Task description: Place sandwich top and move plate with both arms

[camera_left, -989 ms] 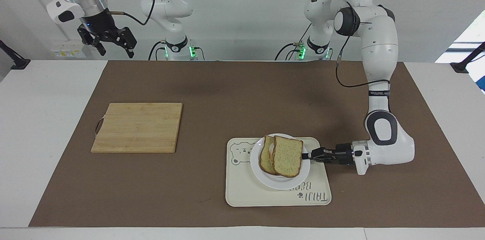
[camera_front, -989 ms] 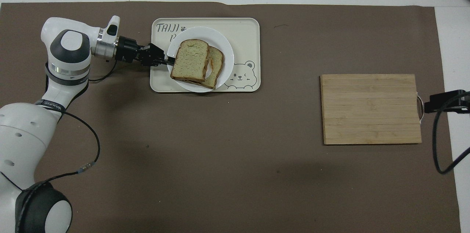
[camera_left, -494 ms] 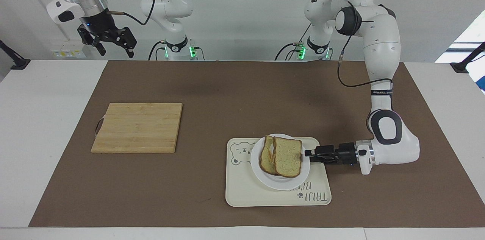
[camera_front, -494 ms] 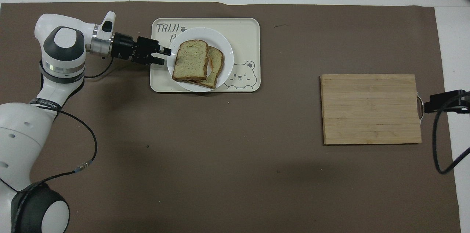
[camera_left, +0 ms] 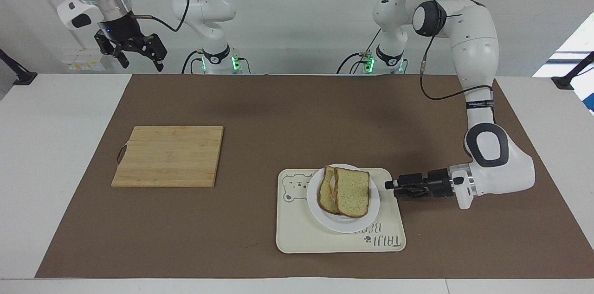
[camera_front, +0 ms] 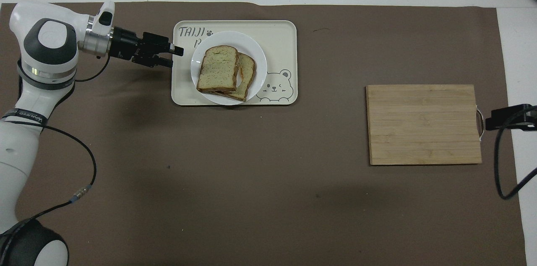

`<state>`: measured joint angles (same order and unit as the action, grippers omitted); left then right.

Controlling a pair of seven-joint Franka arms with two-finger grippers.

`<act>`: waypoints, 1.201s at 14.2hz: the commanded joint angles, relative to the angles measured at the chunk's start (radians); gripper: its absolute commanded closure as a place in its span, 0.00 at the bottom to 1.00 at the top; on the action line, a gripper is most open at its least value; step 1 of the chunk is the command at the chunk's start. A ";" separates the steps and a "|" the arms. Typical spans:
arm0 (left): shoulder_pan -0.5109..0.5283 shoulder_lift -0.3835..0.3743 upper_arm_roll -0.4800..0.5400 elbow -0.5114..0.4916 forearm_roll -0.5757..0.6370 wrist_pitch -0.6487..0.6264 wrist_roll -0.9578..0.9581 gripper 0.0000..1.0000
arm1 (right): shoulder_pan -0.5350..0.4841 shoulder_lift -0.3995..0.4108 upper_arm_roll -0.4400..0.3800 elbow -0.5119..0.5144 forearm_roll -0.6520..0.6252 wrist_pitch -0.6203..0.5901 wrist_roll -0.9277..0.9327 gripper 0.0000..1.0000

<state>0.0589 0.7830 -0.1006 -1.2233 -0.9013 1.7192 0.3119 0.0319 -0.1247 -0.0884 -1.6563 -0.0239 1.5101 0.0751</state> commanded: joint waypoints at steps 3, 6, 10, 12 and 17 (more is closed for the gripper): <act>-0.031 -0.154 0.015 -0.068 0.230 0.079 -0.111 0.00 | -0.007 -0.027 0.001 -0.031 -0.011 0.009 -0.032 0.00; -0.031 -0.238 0.015 -0.132 0.382 0.170 -0.145 0.00 | -0.007 -0.027 0.001 -0.031 -0.011 0.007 -0.038 0.00; -0.042 -0.295 0.015 -0.142 0.645 0.209 -0.237 0.00 | -0.007 -0.029 0.001 -0.033 -0.011 0.007 -0.077 0.00; -0.024 -0.332 0.018 -0.140 0.663 0.201 -0.235 0.00 | -0.007 -0.029 0.001 -0.033 -0.011 0.007 -0.077 0.00; -0.031 -0.352 0.041 -0.143 0.781 0.168 -0.267 0.00 | -0.007 -0.029 0.001 -0.033 -0.010 0.007 -0.077 0.00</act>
<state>0.0415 0.4667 -0.0610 -1.3214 -0.2087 1.8882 0.0806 0.0319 -0.1276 -0.0884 -1.6591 -0.0241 1.5101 0.0290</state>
